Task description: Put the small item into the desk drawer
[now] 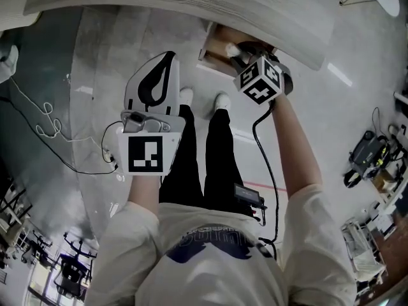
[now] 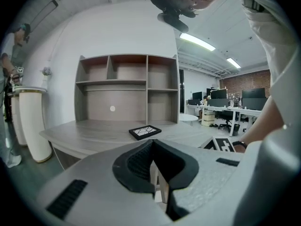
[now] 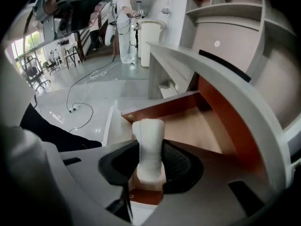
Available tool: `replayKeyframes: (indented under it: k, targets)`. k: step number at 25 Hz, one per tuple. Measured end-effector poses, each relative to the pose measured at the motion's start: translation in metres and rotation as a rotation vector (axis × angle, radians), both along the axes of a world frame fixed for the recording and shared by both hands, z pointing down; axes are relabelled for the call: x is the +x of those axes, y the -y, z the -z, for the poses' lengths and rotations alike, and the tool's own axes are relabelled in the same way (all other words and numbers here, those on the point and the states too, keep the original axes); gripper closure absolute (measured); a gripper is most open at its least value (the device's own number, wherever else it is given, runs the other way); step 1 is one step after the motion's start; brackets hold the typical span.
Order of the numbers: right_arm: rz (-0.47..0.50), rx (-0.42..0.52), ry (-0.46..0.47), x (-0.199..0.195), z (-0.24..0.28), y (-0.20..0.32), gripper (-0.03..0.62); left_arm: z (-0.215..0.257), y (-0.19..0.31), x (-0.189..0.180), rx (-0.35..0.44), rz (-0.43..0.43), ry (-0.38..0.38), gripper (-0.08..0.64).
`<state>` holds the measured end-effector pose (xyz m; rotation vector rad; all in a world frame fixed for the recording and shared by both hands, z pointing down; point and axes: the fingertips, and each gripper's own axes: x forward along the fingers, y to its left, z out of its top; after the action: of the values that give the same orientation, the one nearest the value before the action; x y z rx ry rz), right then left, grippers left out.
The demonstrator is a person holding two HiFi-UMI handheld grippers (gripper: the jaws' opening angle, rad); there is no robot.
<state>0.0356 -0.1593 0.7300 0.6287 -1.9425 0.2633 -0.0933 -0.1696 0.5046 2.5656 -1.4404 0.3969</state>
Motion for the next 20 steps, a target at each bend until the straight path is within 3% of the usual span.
replayKeyframes:
  k: [13, 20]
  targets:
    - [0.081, -0.192, -0.176, -0.011, -0.056, -0.007, 0.459, -0.013, 0.007, -0.015, -0.025, 0.023, -0.002, 0.552]
    - [0.089, -0.23, -0.221, -0.006, -0.067, -0.015, 0.459, -0.013, 0.008, -0.016, -0.027, 0.031, -0.006, 0.552]
